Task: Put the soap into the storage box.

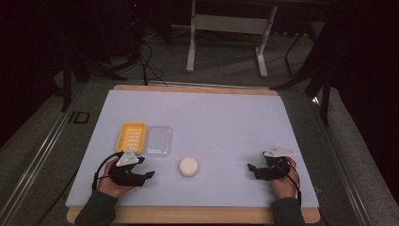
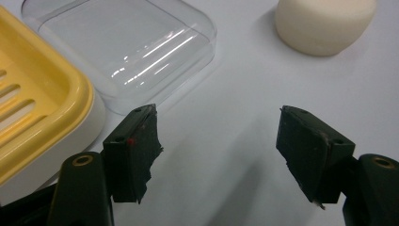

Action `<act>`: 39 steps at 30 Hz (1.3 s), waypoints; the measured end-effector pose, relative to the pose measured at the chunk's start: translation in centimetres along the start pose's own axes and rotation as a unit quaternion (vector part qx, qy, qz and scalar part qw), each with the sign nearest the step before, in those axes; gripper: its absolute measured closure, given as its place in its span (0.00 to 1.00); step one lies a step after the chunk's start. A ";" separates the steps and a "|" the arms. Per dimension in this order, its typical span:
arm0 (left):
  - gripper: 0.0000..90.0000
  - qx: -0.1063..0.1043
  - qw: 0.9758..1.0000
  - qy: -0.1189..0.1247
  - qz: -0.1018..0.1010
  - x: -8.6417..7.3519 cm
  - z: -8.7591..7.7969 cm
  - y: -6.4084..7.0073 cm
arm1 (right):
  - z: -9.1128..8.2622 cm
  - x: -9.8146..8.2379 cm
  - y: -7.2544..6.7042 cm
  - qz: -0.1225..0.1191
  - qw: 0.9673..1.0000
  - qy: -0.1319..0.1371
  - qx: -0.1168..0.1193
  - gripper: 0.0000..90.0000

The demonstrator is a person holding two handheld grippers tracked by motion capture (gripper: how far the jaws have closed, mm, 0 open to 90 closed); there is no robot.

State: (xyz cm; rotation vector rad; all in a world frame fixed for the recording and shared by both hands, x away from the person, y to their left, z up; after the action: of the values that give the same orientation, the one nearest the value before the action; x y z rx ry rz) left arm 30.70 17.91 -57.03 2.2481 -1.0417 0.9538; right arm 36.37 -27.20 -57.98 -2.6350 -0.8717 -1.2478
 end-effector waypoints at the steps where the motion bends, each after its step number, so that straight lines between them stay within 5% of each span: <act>1: 0.34 -0.002 1.000 0.000 0.000 0.0 0.0 0.1 | 0.0 0.0 0.0 0.000 1.000 0.001 -0.001 0.15; 7: 0.34 -0.008 1.000 0.000 0.002 0.1 0.0 0.2 | -0.4 0.1 0.1 0.006 1.000 0.021 -0.009 0.16; 15: 0.34 -0.020 1.000 0.009 0.005 0.6 -0.2 0.7 | -0.9 0.1 0.1 0.012 0.999 0.047 0.011 0.16; 22: 0.34 -0.027 0.999 0.018 0.007 1.0 -0.4 0.9 | -0.7 0.1 -0.1 -0.004 0.999 0.036 0.002 0.21; 39: 0.30 -0.043 0.998 -0.008 0.044 2.8 1.5 2.1 | -0.9 0.1 -0.1 -0.001 0.999 0.047 -0.004 0.20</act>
State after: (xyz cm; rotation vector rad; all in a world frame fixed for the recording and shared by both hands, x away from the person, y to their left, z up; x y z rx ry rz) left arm 30.88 14.42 -55.61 2.1582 -1.1745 0.9105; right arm 35.79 -27.40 -57.37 -2.5588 -0.8574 -1.3650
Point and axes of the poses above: each handheld gripper's, and its own axes: z roughly forward along the jaws, x roughly out of its top, y roughly to its right, the point moved 6 cm from there along z, roughly forward along the jaws, and after that the axes turned 8 degrees about -x, right-handed, at the moved point
